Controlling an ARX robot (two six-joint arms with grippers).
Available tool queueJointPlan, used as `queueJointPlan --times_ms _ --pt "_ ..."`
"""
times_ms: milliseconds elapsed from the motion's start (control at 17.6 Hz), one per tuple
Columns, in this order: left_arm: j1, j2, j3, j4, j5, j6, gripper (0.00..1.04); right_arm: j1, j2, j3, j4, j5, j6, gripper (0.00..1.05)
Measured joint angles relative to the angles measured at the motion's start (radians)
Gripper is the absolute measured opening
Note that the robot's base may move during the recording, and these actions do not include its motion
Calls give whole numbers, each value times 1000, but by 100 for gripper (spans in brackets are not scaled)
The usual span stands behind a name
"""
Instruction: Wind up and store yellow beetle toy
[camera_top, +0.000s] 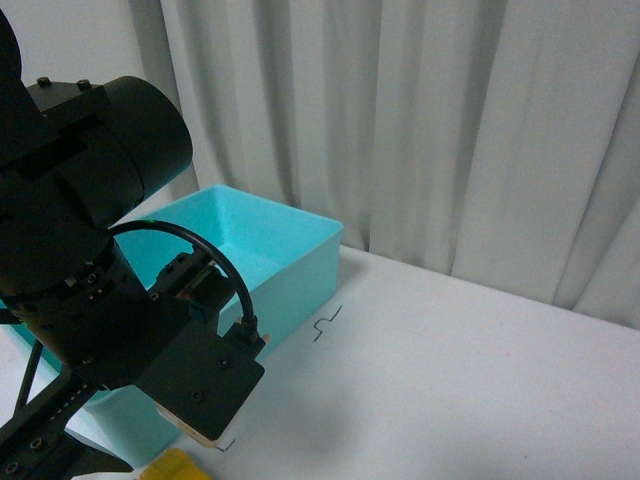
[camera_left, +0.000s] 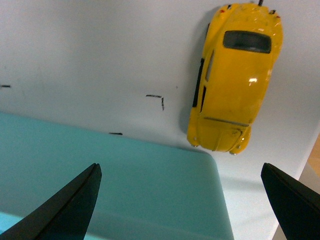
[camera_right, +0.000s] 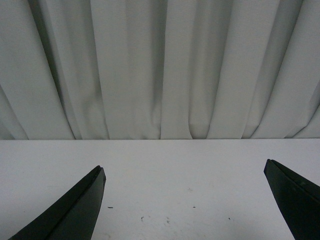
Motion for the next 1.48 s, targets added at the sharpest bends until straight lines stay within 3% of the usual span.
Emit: queueJointPlan --times_ms 399,741,911,1025,1139,1310,1481 --pt "-76 79 -127 177 36 35 98 0 0 0 0 0 0 98" --pt "-49 171 -156 301 21 66 97 0 0 0 0 0 0 98" --pt "-37 193 -156 325 19 72 76 0 0 0 0 0 0 98" --pt "-36 193 -156 321 20 69 54 0 0 0 0 0 0 98" --pt "-37 184 -151 318 26 60 43 0 0 0 0 0 0 98" --pt "-49 167 -151 282 48 28 40 0 0 0 0 0 0 98" --pt "-112 24 -121 145 208 -86 39 0 0 0 0 0 0 98"
